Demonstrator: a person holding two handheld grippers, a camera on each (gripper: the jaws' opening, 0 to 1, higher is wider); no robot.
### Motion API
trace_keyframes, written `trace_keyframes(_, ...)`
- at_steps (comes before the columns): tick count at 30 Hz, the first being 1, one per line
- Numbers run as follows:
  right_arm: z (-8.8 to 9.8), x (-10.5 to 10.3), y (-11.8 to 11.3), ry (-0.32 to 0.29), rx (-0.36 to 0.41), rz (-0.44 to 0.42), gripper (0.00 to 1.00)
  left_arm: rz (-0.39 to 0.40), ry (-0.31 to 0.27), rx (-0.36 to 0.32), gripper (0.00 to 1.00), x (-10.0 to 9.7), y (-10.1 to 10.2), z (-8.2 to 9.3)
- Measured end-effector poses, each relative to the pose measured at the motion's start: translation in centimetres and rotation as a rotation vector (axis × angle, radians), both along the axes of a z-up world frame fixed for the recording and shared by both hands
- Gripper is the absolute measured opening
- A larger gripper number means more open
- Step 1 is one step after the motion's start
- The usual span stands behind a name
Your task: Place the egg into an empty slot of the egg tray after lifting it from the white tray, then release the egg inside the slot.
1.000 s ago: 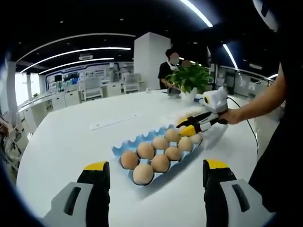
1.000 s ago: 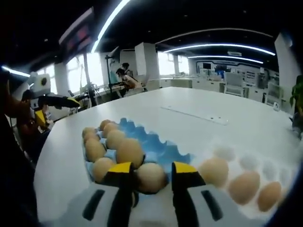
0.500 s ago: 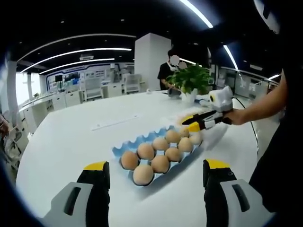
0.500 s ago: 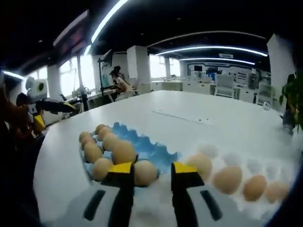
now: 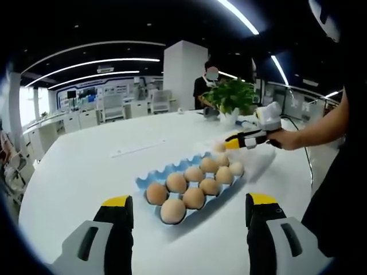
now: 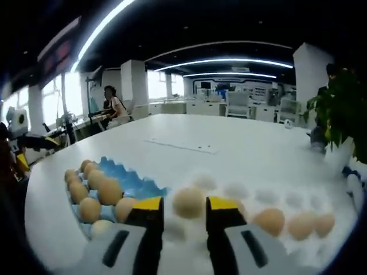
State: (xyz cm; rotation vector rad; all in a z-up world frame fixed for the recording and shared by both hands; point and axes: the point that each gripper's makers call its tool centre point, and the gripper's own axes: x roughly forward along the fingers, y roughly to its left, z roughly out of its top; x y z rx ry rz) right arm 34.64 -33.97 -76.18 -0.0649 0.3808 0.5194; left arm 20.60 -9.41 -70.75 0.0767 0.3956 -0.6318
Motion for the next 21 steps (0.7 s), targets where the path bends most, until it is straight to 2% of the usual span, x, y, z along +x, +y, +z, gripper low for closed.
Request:
trace_keyframes(10,-0.9,1.0,0.2,0.006,-0.047,-0.063,0.26,0.012,-0.001,0.0,0.81,0.0,0.3,0.0)
trace_keyframes(13,-1.1,1.0,0.3,-0.017,-0.094,-0.05,0.28,0.008,0.002,-0.001,0.81,0.0,0.2,-0.1)
trace_keyframes(15,-1.4,0.9,0.4,-0.049,-0.2,-0.014,0.28,0.004,0.002,0.0,0.8,0.1,0.0,-0.2)
trace_keyframes(16,-1.3,0.9,0.5,-0.065,-0.224,-0.008,0.29,0.004,0.003,0.001,0.8,0.1,0.0,-0.2)
trace_keyframes(17,-1.4,1.0,0.6,-0.053,-0.194,-0.025,0.29,0.003,0.004,0.001,0.8,0.1,0.0,-0.2)
trace_keyframes(21,-1.3,1.1,0.6,-0.056,-0.209,-0.019,0.29,0.006,0.002,0.0,0.81,0.1,0.1,-0.2)
